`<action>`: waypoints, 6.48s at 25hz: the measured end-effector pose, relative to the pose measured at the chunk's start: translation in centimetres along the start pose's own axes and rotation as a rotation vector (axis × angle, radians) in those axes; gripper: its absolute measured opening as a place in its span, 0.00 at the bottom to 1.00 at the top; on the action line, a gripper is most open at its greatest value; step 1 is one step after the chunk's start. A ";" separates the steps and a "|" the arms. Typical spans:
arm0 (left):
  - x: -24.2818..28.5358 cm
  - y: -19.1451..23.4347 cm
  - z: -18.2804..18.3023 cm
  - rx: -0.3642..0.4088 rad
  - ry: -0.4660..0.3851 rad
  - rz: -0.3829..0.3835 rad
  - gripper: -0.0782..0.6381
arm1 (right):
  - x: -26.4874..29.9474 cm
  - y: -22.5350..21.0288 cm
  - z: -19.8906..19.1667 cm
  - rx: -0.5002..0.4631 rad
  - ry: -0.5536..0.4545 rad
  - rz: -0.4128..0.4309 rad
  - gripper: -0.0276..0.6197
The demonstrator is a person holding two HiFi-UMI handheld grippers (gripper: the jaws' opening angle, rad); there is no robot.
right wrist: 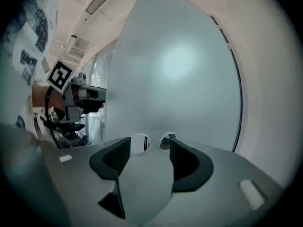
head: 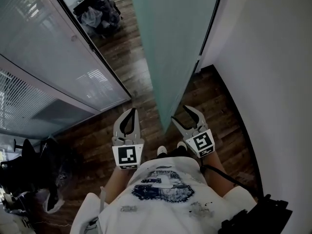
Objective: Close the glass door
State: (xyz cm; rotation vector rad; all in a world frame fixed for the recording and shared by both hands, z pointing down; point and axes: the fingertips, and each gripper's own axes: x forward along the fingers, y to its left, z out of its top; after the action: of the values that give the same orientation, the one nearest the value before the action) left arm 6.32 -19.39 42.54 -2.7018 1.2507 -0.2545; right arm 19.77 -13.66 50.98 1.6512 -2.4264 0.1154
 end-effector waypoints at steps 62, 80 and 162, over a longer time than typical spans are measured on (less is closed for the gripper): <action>-6.2 16.5 -7.0 -0.106 0.154 0.498 0.11 | 27.4 1.0 2.2 0.060 0.107 0.148 0.23; 3.0 25.8 -6.8 -0.064 0.176 0.559 0.11 | 37.9 0.6 4.5 0.068 0.046 0.089 0.23; 20.5 36.0 -11.2 -0.114 0.119 -0.049 0.11 | 55.6 -5.4 8.9 0.077 -0.001 -0.251 0.23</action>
State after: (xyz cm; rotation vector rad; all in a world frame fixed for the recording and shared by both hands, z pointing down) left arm -9.69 -58.88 47.70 -2.8549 1.2679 -0.3654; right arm 4.03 -67.96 53.78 1.9724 -2.2176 0.1707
